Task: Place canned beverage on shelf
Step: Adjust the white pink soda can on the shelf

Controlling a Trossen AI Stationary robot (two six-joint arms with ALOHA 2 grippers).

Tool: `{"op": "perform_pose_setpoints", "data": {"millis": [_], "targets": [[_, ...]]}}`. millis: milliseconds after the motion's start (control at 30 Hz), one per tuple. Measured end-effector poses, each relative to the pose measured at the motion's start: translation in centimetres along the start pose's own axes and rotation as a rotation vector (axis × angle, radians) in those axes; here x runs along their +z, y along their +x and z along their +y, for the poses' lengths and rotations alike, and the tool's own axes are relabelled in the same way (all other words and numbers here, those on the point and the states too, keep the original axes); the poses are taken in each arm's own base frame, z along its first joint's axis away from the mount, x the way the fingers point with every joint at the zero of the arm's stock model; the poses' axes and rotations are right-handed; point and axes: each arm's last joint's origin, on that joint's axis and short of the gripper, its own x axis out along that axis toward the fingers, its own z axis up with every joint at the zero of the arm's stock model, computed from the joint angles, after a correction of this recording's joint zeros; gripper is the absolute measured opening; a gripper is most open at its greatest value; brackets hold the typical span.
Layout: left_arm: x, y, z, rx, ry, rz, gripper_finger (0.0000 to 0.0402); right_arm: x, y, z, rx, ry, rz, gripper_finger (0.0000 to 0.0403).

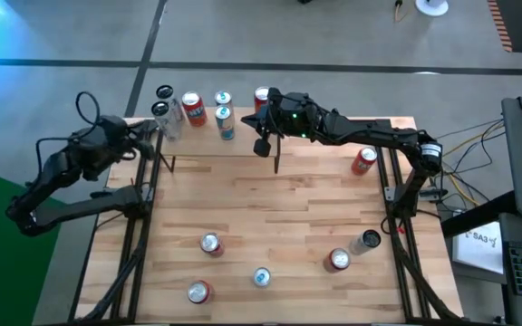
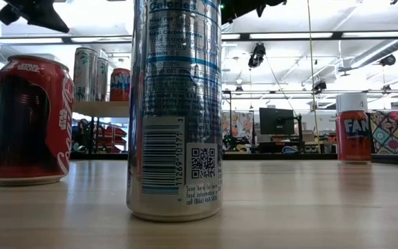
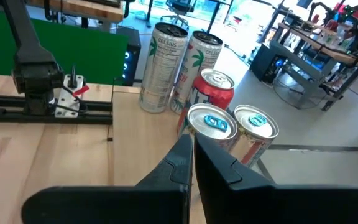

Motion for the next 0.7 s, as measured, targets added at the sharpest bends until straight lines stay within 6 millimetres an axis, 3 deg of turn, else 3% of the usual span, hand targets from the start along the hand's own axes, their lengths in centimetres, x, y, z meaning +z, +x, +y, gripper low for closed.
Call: {"op": "perform_pose_setpoints", "data": {"millis": [700], "targets": [[0.4,2.0,-1.1,0.153,0.081,0.040,0.0000,-0.4,0.0,0.1,0.010,0.007,0.037,0.0009]]}}
